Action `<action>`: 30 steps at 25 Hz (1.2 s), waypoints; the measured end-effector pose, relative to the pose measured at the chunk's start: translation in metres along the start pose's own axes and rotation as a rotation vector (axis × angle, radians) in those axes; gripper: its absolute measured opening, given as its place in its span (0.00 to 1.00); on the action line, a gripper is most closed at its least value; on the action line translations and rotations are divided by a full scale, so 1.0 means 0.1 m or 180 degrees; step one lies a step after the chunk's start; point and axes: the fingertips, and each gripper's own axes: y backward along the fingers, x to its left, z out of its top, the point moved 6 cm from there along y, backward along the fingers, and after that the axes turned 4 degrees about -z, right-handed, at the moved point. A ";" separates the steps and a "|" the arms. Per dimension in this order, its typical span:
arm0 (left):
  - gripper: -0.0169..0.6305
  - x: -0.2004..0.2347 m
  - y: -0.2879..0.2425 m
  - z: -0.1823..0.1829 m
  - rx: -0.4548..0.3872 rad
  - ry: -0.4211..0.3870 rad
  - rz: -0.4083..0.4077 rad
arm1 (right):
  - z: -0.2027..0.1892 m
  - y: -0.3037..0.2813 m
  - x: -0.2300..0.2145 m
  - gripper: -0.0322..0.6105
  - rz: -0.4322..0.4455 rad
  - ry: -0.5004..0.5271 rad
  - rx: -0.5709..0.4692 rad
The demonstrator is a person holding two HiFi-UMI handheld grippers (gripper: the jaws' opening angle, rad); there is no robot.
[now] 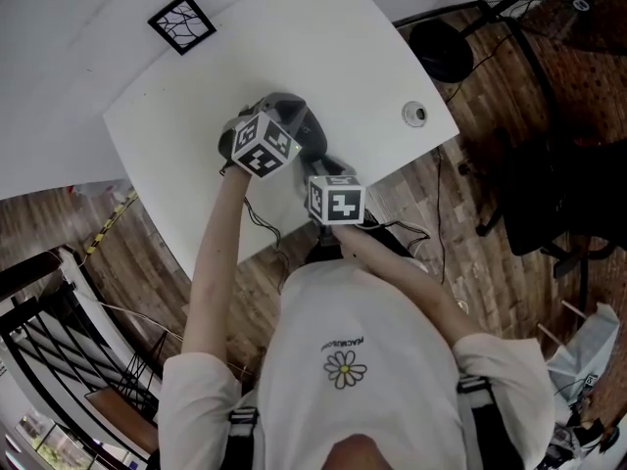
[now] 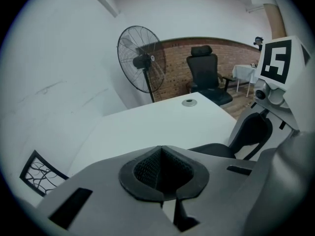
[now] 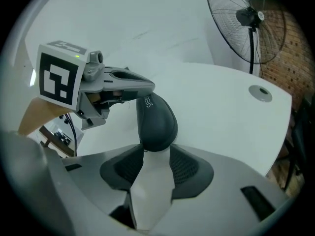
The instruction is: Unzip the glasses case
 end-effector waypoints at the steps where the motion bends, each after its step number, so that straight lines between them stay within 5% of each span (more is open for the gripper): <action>1: 0.04 0.01 0.01 -0.01 -0.0003 0.0019 0.0021 | 0.03 0.01 -0.04 0.30 -0.0066 0.0122 -0.0033; 6: 0.04 0.08 0.02 -0.05 0.0028 0.0075 0.0145 | 0.29 0.03 -0.35 0.21 -0.0449 0.0490 -0.0316; 14: 0.04 0.12 -0.01 -0.06 0.0067 0.0182 0.0265 | 0.37 0.05 -0.48 0.21 -0.0311 0.0830 -0.0368; 25: 0.04 0.12 -0.02 -0.06 0.0049 0.0308 0.0351 | 0.33 -0.11 -0.37 0.25 -0.0188 0.0510 -0.0136; 30: 0.04 0.10 -0.02 -0.05 0.0022 0.0375 0.0401 | 0.36 -0.20 -0.33 0.25 -0.0657 0.0233 -0.0166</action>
